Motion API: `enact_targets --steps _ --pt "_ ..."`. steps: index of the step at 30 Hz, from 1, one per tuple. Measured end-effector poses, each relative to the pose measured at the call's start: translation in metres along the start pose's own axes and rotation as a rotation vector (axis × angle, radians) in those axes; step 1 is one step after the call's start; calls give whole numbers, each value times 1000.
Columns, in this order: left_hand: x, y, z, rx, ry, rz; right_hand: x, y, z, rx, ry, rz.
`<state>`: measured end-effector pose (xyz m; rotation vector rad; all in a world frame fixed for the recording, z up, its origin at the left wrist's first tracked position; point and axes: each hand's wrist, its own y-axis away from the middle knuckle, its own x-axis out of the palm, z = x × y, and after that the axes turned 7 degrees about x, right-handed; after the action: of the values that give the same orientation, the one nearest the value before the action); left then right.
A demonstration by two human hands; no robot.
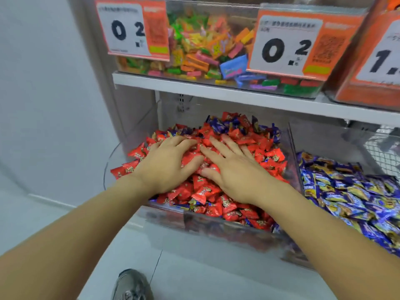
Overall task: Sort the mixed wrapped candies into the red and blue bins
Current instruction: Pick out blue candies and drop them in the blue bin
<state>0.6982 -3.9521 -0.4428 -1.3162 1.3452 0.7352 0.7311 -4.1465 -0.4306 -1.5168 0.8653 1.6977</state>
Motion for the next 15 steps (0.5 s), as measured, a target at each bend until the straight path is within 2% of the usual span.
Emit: enact_targets --steps 4,7,9,12,15 --pt "-3 -1 16 -19 -47 -52 -19 -13 -8 13 24 -3" --pt "-6 3 17 -79 -112 -30 -37 -21 -7 -32 -36 -171" --pt "-9 4 19 -72 -118 4 -44 -39 -6 -27 -98 -215" --pt "-10 5 23 -60 -88 14 -43 -73 -3 101 -84 -189" --pt "-8 7 23 -57 -86 22 -39 -99 3 210 -24 -39"
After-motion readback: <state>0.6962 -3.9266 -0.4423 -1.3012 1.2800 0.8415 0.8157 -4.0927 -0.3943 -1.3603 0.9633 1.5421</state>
